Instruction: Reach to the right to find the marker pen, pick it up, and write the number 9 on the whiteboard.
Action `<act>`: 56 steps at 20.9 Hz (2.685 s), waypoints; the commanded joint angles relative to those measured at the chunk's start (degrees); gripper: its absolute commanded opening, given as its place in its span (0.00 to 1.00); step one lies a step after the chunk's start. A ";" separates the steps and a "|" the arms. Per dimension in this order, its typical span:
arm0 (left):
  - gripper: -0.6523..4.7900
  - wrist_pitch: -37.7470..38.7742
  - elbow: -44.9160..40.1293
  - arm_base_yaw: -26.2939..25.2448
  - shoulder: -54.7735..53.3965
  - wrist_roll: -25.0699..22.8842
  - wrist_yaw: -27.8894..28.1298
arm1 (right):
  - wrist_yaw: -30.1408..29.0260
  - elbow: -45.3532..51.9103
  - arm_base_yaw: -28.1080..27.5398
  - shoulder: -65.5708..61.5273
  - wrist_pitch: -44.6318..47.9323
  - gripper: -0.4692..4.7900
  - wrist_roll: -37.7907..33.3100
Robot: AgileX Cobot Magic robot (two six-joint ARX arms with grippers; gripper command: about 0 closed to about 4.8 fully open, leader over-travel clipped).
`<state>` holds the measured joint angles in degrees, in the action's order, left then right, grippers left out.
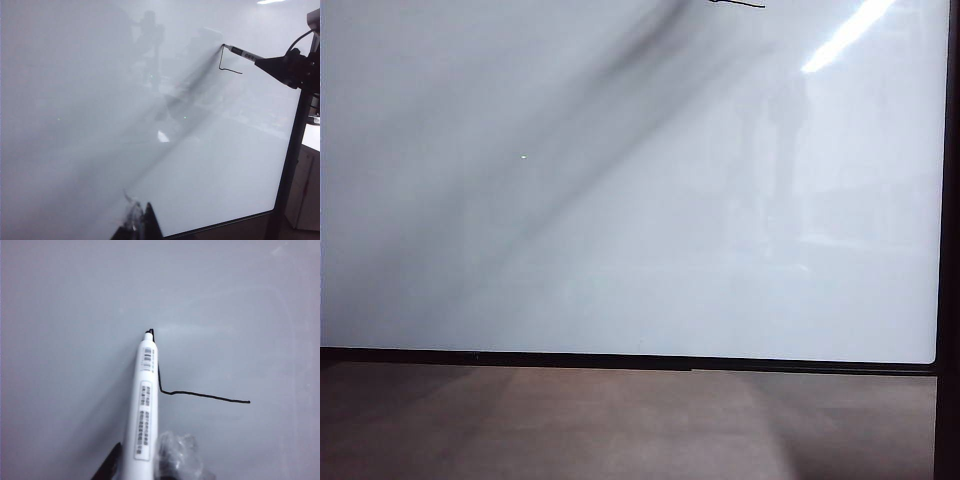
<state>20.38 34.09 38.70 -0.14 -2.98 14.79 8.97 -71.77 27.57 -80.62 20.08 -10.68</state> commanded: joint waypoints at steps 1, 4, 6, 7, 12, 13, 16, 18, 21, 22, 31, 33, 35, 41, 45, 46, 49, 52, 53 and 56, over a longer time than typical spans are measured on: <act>0.11 -0.79 0.13 0.00 -0.11 0.00 0.02 | 0.15 -0.31 0.09 0.26 1.18 0.08 0.20; 0.11 -0.79 0.13 0.00 -0.11 0.00 0.02 | 0.57 -0.28 -0.04 0.52 0.79 0.08 0.70; 0.11 -0.79 0.13 0.00 -0.11 0.00 0.02 | 1.77 -0.26 -0.11 0.74 0.35 0.08 1.42; 0.11 -0.79 0.13 0.00 -0.13 0.00 0.02 | 2.36 -0.26 -0.11 1.03 -0.20 0.08 1.88; 0.11 -0.79 0.13 0.00 -0.13 0.00 0.02 | 2.86 -0.17 -0.87 1.84 -0.96 0.08 1.92; 0.11 -0.77 0.13 0.00 -0.11 0.00 0.00 | 2.95 -0.13 -1.14 1.97 -1.25 0.08 1.95; 0.11 -0.77 0.13 0.00 -0.11 0.00 0.04 | 3.10 -0.13 -1.95 2.64 -2.93 0.08 2.19; 0.11 -0.77 0.13 0.00 -0.11 0.00 0.02 | 2.95 -0.09 -2.75 3.06 -3.74 0.08 2.14; 0.11 -0.74 0.11 0.00 -0.11 0.00 0.02 | 3.02 1.03 -3.85 4.31 -3.50 0.08 2.14; 0.11 -0.74 0.11 0.00 -0.11 0.02 0.02 | 3.10 1.42 -4.09 4.59 -3.54 0.08 2.12; 0.11 -0.70 0.09 0.00 -0.13 0.00 0.00 | 1.57 3.67 -5.84 6.40 -2.97 0.08 1.68; 0.11 -0.70 0.04 0.00 -0.11 0.00 0.02 | 1.27 3.67 -5.81 6.38 -2.91 0.08 1.66; 0.11 -0.77 0.07 0.00 -0.11 0.00 0.02 | 1.18 3.69 -5.81 6.36 -2.93 0.08 1.68; 0.11 -0.74 0.07 0.00 -0.11 0.00 0.02 | 1.22 3.69 -5.84 6.36 -3.15 0.08 1.70; 0.11 -0.74 0.04 0.00 -0.11 0.00 0.02 | 1.20 3.82 -5.86 6.27 -4.35 0.08 1.73; 0.11 -0.74 0.04 0.00 -0.11 0.00 0.02 | 1.20 3.93 -5.84 6.25 -4.83 0.08 1.73; 0.11 -0.74 0.04 0.00 -0.11 0.00 0.02 | 1.22 5.22 -5.84 6.25 -4.81 0.08 1.66; 0.11 -0.74 0.04 0.00 -0.11 0.00 0.02 | 1.18 6.45 -5.84 6.25 -4.90 0.08 1.16; 0.11 -0.74 0.04 0.00 -0.11 0.00 0.02 | 1.18 6.84 -5.84 6.25 -4.85 0.08 1.11; 0.11 -0.74 0.04 0.00 -0.11 0.00 0.02 | 1.22 7.74 -5.79 6.25 -4.81 0.08 0.90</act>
<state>20.38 34.09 38.70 -0.16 -2.98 14.79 10.28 -64.25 21.74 -74.56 14.57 -9.41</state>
